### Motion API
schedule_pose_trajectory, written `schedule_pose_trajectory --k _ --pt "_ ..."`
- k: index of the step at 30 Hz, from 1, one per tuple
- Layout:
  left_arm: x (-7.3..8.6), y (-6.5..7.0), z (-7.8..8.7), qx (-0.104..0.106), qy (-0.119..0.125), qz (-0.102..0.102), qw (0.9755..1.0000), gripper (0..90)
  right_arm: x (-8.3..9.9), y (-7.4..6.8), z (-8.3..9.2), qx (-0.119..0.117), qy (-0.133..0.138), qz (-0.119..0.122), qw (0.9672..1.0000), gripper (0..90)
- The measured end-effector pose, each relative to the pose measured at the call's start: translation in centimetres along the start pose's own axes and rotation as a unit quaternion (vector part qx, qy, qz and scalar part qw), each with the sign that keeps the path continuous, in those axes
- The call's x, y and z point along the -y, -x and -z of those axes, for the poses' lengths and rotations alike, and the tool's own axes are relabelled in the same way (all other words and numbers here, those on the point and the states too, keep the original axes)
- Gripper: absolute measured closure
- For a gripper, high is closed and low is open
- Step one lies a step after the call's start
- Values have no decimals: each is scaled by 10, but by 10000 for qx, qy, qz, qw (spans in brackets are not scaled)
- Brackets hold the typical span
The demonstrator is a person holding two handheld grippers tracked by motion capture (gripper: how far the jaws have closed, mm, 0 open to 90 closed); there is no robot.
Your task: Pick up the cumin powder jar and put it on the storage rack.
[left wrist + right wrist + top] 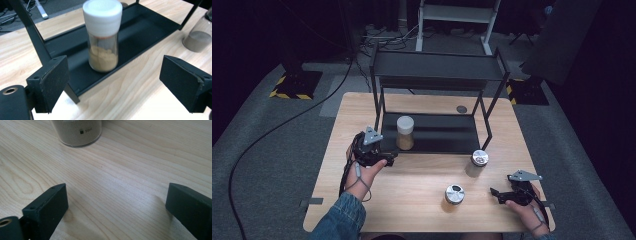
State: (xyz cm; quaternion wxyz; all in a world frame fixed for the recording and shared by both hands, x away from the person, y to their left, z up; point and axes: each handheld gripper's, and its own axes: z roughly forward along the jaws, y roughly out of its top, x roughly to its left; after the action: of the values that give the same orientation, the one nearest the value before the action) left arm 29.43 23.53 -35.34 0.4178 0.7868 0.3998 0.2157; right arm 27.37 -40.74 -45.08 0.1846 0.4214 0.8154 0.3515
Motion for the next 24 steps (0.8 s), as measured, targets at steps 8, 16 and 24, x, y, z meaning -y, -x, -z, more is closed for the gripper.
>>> schedule_pose_trajectory --k 8,16,24 --pt "27 2 13 -36 36 -52 10000 89 0 0 0 0 1 1 10000 39" --pt "50 5 16 -132 -64 -54 9999 89 0 0 0 0 1 1 10000 39" --pt "70 8 12 -159 -242 -43 9996 89 0 0 0 1 2 0 10000 39"
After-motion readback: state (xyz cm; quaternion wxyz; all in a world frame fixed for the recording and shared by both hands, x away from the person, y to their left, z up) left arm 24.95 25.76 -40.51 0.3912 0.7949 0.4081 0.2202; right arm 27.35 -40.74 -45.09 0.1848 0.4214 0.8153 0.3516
